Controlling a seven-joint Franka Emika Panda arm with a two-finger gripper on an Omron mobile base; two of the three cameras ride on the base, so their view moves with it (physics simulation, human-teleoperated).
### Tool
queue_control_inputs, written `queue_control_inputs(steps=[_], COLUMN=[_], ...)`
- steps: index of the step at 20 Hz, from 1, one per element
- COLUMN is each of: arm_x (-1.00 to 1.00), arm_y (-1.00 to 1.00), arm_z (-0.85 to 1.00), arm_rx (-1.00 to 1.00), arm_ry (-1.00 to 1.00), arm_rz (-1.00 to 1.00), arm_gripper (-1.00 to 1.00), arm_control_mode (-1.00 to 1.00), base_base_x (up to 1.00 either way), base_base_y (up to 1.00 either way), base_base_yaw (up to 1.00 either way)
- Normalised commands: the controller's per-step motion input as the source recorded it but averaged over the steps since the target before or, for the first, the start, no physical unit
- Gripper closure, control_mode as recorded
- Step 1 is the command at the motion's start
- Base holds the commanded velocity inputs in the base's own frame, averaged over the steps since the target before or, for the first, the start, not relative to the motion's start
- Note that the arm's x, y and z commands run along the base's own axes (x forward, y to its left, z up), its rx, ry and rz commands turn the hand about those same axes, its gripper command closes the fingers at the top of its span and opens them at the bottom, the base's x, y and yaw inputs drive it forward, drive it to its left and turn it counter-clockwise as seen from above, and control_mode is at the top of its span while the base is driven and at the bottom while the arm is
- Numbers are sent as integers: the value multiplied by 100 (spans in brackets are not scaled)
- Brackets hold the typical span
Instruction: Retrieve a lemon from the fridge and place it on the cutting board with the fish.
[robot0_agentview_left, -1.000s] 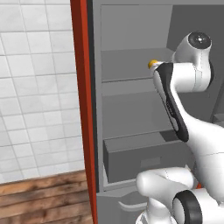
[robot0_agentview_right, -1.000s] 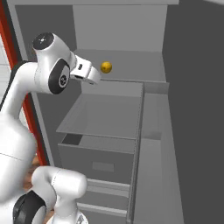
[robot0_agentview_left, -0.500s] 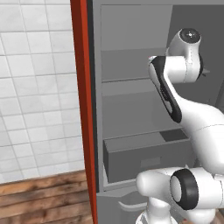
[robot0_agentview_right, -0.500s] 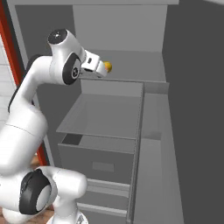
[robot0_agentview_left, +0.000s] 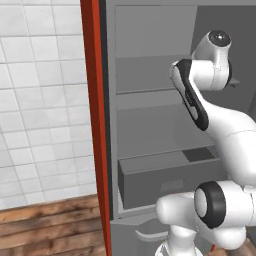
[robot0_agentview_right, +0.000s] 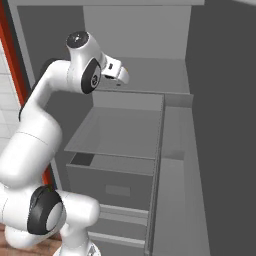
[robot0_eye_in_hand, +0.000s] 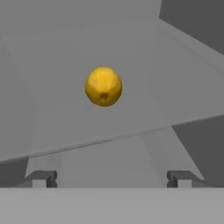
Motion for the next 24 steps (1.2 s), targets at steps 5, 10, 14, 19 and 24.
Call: queue_control_inputs(steps=[5, 10, 14, 19, 24], arm_x=[46, 31, 47, 43, 19], arm_y=[0, 0, 0, -1, -4], arm_z=[0, 0, 0, 0, 0], arm_rx=[0, -1, -2, 0, 0], arm_ry=[0, 7, 12, 9, 8], arm_rz=[7, 0, 0, 0, 0], arm_gripper=[-100, -100, -100, -100, -100], arm_control_mode=[-100, -100, -100, -100, -100], base_base_x=[0, 0, 0, 0, 0], base_base_y=[0, 0, 0, 0, 0], base_base_yaw=[0, 0, 0, 0, 0])
